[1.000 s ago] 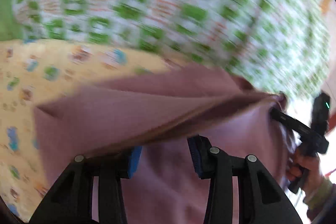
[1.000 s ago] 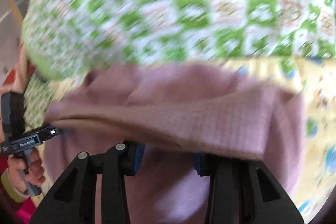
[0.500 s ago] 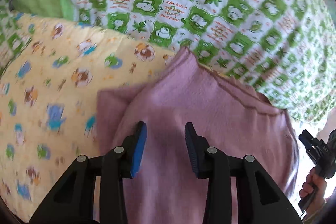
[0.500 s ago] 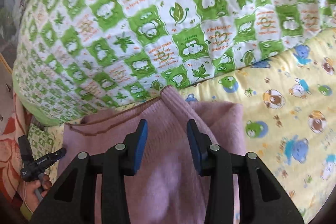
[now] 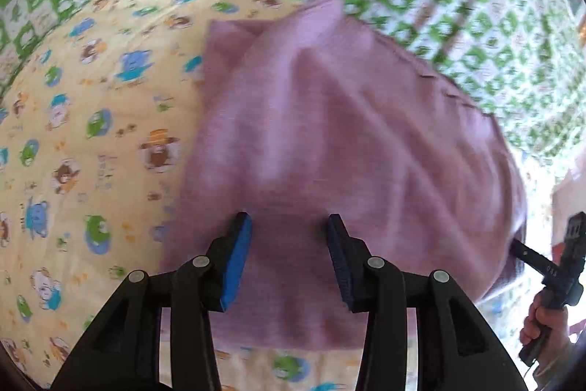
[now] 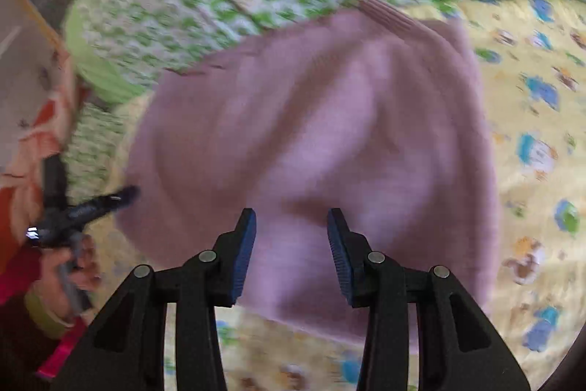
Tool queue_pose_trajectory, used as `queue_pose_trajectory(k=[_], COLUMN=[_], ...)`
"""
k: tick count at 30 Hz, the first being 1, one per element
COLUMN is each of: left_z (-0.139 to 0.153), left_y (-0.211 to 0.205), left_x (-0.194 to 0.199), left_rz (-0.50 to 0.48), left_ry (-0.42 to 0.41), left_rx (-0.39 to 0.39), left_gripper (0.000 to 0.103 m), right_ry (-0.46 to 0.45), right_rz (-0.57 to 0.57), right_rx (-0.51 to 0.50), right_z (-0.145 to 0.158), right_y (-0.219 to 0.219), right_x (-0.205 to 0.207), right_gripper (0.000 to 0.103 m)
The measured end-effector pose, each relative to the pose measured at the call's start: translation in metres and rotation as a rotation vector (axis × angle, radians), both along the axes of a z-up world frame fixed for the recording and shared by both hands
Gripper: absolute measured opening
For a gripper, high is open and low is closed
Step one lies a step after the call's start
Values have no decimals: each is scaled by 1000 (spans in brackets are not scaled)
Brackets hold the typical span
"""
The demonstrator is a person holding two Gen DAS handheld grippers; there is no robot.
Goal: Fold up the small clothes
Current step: 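Press the folded sweater flat with both tools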
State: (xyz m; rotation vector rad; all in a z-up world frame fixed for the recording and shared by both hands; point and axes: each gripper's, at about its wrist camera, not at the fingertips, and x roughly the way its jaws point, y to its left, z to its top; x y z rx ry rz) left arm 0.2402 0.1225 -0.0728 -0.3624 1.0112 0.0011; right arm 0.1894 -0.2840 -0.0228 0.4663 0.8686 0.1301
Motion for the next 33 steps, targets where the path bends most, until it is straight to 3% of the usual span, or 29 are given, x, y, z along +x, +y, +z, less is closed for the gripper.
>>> queue_pose_trajectory(k=[1, 2, 4, 5, 9, 11, 14, 18, 25, 33], left_z=[-2, -2, -2, -1, 4, 6, 10, 6, -18, -36], left_y=[6, 13, 22, 26, 30, 33, 39, 41, 38, 47], left_x=[-1, -3, -9, -14, -30, -41, -65, -81, -85, -62], left_rz=[19, 42, 65, 71, 94, 120, 155, 194, 298, 442], left_ry=[6, 11, 15, 14, 21, 27, 30, 69, 140, 94], left_rx=[-2, -4, -8, -19, -12, -30, -85, -149, -307, -430], left_gripper=[42, 42, 42, 42, 48, 55, 57, 64, 65, 61], right_ry=[31, 45, 50, 61, 56, 49, 20, -19, -43, -29], right_rz=[-59, -104, -168, -183, -215, -226, -235, -204, -168, -144], right_rx=[-37, -47, 29, 27, -28, -9, 27, 46, 72, 87], right_z=[-6, -10, -17, -17, -4, 1, 10, 25, 36, 33], right_y=[-10, -20, -46, -50, -49, -48, -49, -32, -8, 4], right_x=[0, -2, -11, -13, -24, -29, -40, -43, -54, -69], right_gripper=[40, 32, 14, 11, 15, 22, 33, 35, 35, 38])
